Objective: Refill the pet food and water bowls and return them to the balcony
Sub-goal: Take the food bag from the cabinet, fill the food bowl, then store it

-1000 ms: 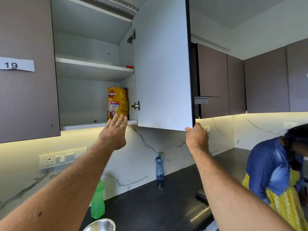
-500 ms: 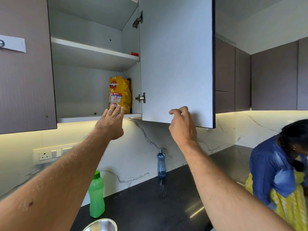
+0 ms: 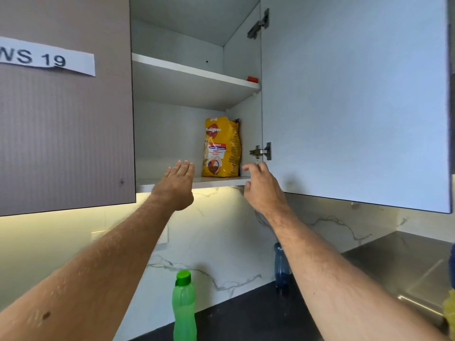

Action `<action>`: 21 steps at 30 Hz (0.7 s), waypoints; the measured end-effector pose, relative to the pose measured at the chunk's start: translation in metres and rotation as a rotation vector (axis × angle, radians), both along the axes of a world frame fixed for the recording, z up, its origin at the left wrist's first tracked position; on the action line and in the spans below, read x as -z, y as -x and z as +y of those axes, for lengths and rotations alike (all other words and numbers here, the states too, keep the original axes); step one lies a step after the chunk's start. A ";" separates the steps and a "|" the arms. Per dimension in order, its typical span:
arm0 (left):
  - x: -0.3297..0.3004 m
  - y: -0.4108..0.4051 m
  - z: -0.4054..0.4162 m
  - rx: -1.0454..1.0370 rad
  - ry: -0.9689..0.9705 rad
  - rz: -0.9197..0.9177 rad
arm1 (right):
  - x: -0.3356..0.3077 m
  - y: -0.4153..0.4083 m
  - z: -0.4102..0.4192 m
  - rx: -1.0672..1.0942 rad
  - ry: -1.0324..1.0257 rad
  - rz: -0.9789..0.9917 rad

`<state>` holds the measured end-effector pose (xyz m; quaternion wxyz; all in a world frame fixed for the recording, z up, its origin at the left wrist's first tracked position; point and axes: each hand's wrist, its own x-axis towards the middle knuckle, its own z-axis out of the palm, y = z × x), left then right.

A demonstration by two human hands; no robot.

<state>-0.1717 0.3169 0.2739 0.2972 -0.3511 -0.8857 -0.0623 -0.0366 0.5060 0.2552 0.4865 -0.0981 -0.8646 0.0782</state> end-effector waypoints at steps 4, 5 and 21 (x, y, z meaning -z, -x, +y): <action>0.003 0.021 -0.002 0.025 -0.059 -0.035 | -0.004 0.034 0.000 0.004 0.048 -0.090; 0.000 0.024 -0.001 0.029 -0.106 -0.014 | -0.007 0.042 0.001 0.002 0.061 -0.099; -0.045 0.102 0.055 -0.110 -0.238 0.022 | -0.059 0.190 0.073 -0.100 0.593 -0.115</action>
